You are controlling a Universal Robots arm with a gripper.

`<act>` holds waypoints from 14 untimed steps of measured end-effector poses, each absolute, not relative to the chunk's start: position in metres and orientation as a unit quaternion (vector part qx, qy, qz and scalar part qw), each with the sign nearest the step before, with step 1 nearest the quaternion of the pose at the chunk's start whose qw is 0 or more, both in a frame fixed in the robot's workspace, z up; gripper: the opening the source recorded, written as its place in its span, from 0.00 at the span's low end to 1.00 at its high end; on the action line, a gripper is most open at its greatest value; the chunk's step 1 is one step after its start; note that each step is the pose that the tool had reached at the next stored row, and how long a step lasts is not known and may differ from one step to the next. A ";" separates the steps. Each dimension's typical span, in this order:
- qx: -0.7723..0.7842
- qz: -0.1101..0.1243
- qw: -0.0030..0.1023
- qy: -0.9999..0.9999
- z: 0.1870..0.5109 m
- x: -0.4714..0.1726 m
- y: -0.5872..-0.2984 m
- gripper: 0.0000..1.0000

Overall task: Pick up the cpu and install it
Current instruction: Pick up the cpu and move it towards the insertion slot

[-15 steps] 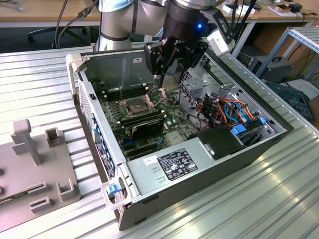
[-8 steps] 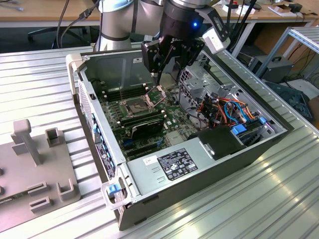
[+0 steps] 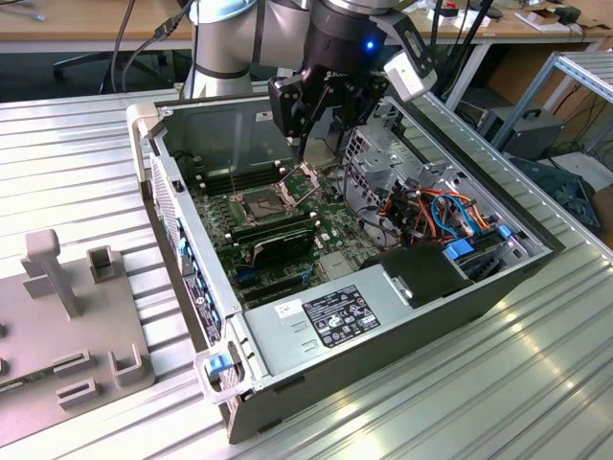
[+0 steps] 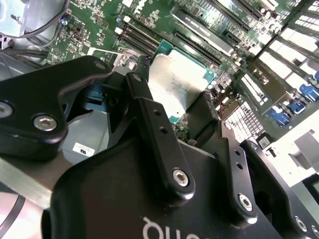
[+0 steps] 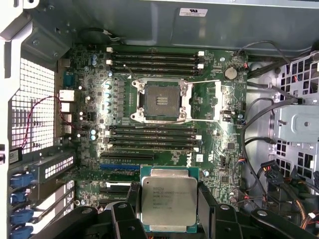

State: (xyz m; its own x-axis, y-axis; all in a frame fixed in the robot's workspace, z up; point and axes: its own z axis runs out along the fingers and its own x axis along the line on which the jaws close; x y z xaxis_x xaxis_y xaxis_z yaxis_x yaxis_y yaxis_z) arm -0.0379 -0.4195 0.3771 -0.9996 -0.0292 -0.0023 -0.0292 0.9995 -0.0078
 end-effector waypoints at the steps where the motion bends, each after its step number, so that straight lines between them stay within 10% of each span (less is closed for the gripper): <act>1: -0.015 -0.004 0.001 1.000 0.377 -0.038 -0.419 0.55; 14: -0.015 -0.006 0.001 1.000 0.375 -0.039 -0.416 0.55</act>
